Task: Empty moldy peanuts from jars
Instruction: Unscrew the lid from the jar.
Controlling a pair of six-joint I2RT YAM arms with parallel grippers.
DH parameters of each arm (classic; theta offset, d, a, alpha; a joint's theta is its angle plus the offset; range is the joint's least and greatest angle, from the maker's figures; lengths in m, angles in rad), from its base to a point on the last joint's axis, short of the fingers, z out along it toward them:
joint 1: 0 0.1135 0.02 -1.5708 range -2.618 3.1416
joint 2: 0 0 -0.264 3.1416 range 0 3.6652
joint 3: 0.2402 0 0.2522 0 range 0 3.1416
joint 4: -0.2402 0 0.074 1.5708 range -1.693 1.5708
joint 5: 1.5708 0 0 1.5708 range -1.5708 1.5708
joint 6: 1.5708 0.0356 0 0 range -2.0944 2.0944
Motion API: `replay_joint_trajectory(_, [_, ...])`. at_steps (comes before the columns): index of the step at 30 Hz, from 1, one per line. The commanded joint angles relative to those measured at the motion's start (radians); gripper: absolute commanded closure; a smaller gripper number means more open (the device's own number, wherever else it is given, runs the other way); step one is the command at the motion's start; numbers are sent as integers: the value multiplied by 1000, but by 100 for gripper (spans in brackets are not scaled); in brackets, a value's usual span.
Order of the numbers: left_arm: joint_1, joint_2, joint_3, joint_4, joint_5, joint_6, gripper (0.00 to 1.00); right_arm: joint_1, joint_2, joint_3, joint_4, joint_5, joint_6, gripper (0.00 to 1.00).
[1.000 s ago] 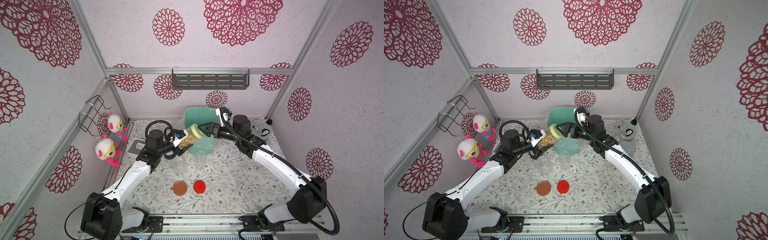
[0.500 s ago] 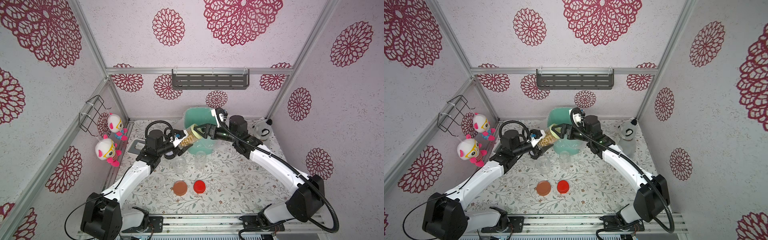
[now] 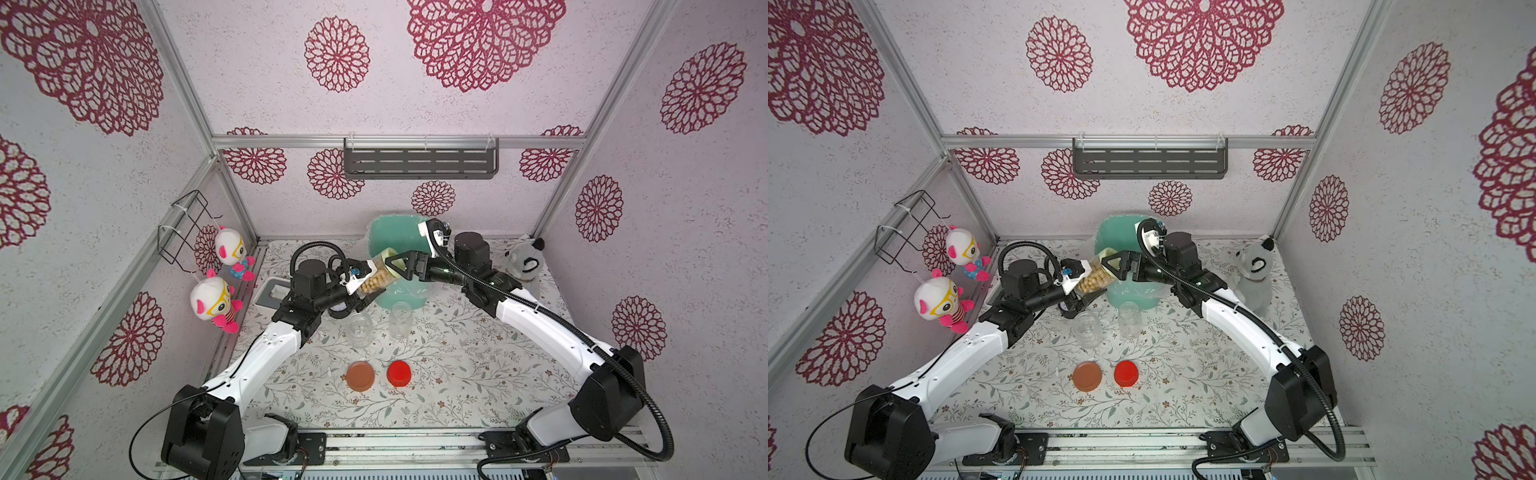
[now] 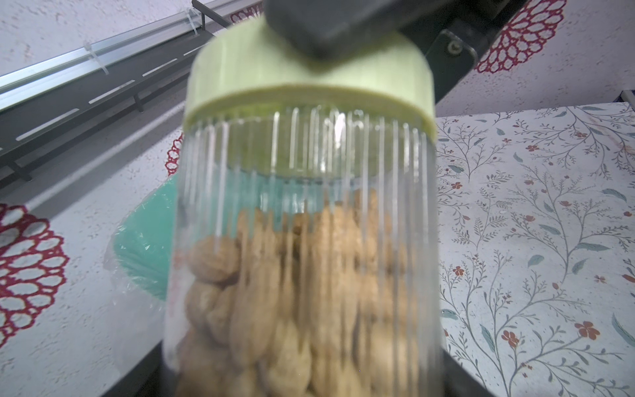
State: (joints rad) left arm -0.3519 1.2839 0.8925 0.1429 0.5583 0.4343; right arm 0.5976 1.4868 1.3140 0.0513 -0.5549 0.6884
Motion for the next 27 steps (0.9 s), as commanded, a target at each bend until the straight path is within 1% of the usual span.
replay_joint_trajectory(1, [-4, -31, 17, 98, 18, -1, 100, 5, -13, 41, 15, -5, -27, 6])
replay_joint_trajectory(9, [-5, -29, 22, 88, 30, -2, 100, 5, 2, 63, -16, 3, -49, 7])
replay_joint_trajectory(13, [-5, -28, 22, 86, 32, -2, 100, 5, 7, 77, -34, 12, -68, 1])
replay_joint_trajectory(16, [-4, -26, 22, 86, 33, -2, 100, 5, 6, 78, -32, 13, -79, 1])
replay_joint_trajectory(27, [-5, -23, 23, 85, 33, -2, 100, 5, 18, 90, -65, -8, -102, 9])
